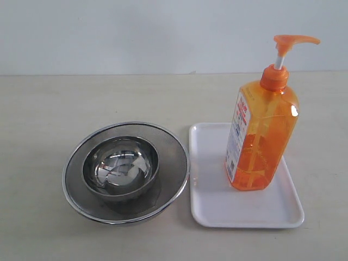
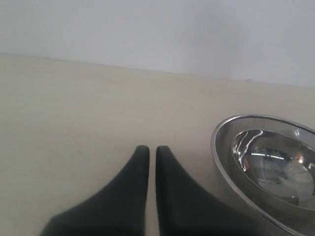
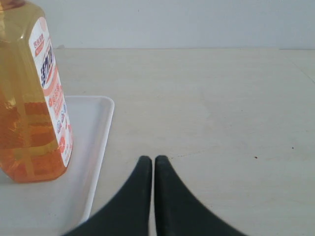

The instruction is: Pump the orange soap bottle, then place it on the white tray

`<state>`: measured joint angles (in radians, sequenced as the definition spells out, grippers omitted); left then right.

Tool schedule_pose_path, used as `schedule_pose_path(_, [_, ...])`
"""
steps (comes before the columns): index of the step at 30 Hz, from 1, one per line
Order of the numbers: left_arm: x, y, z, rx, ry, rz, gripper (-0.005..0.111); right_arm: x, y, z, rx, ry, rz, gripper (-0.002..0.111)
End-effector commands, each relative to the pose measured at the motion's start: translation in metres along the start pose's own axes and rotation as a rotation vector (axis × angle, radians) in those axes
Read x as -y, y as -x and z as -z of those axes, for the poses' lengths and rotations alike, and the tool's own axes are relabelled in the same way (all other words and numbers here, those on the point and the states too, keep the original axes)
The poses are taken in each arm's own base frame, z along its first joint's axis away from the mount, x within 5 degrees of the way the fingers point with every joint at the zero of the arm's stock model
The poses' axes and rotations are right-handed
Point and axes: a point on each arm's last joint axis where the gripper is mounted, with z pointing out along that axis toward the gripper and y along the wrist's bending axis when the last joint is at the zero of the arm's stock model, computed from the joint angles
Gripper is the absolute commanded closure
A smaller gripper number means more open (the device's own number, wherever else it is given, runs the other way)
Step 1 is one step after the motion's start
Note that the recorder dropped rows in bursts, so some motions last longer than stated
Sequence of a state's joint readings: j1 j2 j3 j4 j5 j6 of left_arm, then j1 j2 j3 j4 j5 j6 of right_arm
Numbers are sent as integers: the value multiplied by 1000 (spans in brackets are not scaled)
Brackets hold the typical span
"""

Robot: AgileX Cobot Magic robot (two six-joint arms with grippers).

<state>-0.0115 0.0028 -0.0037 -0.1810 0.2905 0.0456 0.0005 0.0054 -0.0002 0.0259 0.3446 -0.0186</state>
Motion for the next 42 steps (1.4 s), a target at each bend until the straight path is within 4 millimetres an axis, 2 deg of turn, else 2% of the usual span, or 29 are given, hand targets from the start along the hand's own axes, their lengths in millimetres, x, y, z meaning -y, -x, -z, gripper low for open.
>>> schedule_pose_path(1, [0, -3, 0, -19, 3, -7, 102, 0, 1, 0, 15, -3, 8, 108])
schedule_pose_path(42, [-1, -3, 0, -17, 8, -4, 102, 0, 1, 0, 15, 1, -3, 108])
